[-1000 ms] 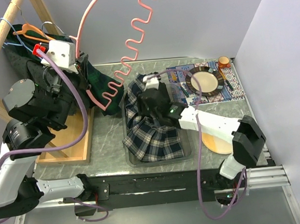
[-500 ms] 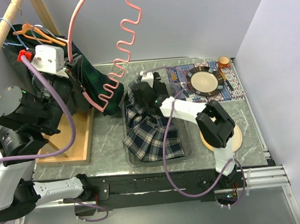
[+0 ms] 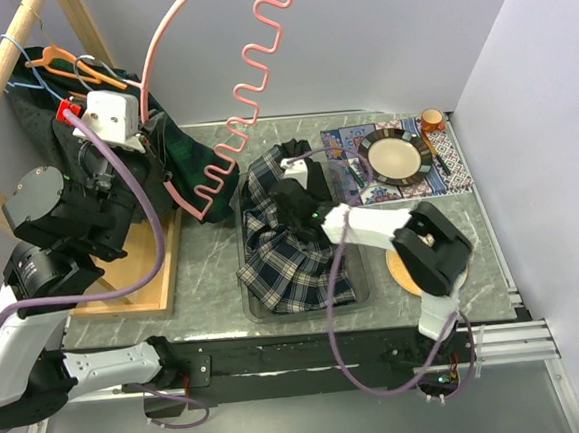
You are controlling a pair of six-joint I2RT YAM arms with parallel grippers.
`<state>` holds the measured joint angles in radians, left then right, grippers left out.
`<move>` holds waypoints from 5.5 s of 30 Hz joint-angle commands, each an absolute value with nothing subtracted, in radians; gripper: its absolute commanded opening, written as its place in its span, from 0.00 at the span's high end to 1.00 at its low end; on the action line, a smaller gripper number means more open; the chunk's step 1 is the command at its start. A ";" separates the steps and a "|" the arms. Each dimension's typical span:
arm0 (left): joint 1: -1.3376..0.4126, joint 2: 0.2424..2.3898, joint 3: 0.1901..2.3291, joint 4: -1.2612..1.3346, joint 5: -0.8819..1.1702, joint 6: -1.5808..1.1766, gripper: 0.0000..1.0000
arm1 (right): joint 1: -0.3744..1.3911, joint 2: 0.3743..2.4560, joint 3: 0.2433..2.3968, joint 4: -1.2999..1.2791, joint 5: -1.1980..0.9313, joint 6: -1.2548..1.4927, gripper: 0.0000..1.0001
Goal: Remove the skirt from the hanger
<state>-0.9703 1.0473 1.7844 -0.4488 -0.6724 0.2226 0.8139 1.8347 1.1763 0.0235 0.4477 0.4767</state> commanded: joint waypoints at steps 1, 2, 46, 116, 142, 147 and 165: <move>-0.973 1.046 1.847 -0.391 -0.704 0.212 0.99 | 0.861 1.614 1.067 0.086 0.405 0.443 1.00; -0.974 1.054 1.862 -0.399 -0.704 0.209 0.99 | 0.870 1.585 1.042 0.095 0.391 0.443 1.00; -0.973 0.979 1.789 -0.456 -0.623 0.153 0.99 | 0.626 1.749 1.436 -0.020 0.150 0.315 0.56; -0.974 0.818 1.419 -0.663 -0.289 0.606 0.99 | 0.767 1.046 1.971 -0.848 -0.416 0.288 0.04; -0.973 0.833 1.502 -0.548 -0.334 0.638 0.10 | 0.767 0.902 1.473 -0.415 -0.459 0.299 1.00; -0.973 0.822 1.578 -0.468 -0.311 0.578 0.03 | 0.767 0.871 1.404 -0.337 -0.376 0.273 1.00; -0.971 0.953 2.065 -0.511 -0.149 0.098 0.03 | 0.939 1.252 1.684 -0.100 -0.227 0.304 1.00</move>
<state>-0.9741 0.9749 2.1292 -0.5484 -0.1970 0.1661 0.8818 1.1969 1.5471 -0.2241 -0.2970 0.3222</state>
